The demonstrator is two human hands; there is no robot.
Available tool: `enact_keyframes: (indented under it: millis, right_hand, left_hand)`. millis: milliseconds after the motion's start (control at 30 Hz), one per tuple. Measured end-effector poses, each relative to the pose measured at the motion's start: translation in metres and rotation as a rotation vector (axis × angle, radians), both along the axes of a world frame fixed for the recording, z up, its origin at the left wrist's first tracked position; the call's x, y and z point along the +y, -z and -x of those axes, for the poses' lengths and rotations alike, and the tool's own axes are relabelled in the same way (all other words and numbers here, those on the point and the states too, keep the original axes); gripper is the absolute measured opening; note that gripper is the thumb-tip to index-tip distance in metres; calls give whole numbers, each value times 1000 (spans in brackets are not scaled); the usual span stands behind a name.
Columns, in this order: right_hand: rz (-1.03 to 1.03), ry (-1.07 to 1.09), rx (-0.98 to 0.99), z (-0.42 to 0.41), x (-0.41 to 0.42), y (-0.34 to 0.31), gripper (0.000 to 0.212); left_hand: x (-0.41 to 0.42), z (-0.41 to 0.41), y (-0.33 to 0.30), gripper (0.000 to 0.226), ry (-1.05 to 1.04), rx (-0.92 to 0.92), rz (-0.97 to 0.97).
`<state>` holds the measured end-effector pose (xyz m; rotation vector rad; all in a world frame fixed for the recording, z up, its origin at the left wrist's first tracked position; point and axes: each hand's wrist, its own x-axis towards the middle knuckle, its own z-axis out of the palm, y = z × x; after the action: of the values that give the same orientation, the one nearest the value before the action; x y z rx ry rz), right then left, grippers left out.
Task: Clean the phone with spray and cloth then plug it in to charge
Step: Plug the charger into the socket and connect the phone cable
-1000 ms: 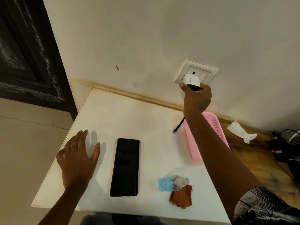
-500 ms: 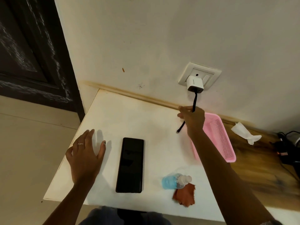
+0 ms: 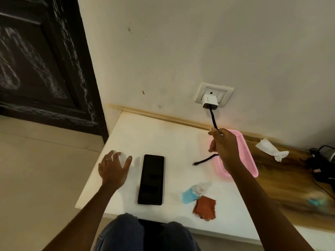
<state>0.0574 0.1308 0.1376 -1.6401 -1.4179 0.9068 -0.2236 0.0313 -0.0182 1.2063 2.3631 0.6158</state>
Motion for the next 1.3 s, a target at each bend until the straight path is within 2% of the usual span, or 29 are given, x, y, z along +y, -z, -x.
enact_keyframes:
  millis: [100,200,267,367,500,700,800,933,1067,1200,1300]
  right_hand:
    - [-10,43,-2,-12,-6,-15,22]
    - [54,23,54,-19,-16,-25,23]
    - [143,22,100,-23,-26,-31,22]
    - [366,34,278,-27,-40,-40,18]
    - [537,-87,380,-32,-67,-43,12]
    - [595,-344,534,-6,-113,-33,20]
    - [608,-371,484,17,-130,-16,26]
    - [657,-336,384,43,-140,15,24]
    - [719,-205,274,62,-133,54,23]
    - [670,-111,-14,77,-126,85,32]
    - [671,-87,-13,85,-125,94,31]
  left_hand:
    - [-4,-22,-16,44,-62,-148,43]
    - [-11,-44,-25,44,-122,-284,101]
    - [-15,-55,-26,47,-118,-357,165]
    - [-21,-66,-33,48,-169,-530,179]
    - [-31,-76,-46,30,-296,-809,167]
    - [-40,-80,-44,37,-361,-880,137]
    - [-41,-83,-42,35,-387,-888,129]
    - [-41,-84,-42,20,-366,-872,138]
    - [-41,-82,-38,31,-293,-865,106]
    - [-40,-84,-36,36,-375,-863,80]
    - [-40,-85,-30,36,-381,-884,61]
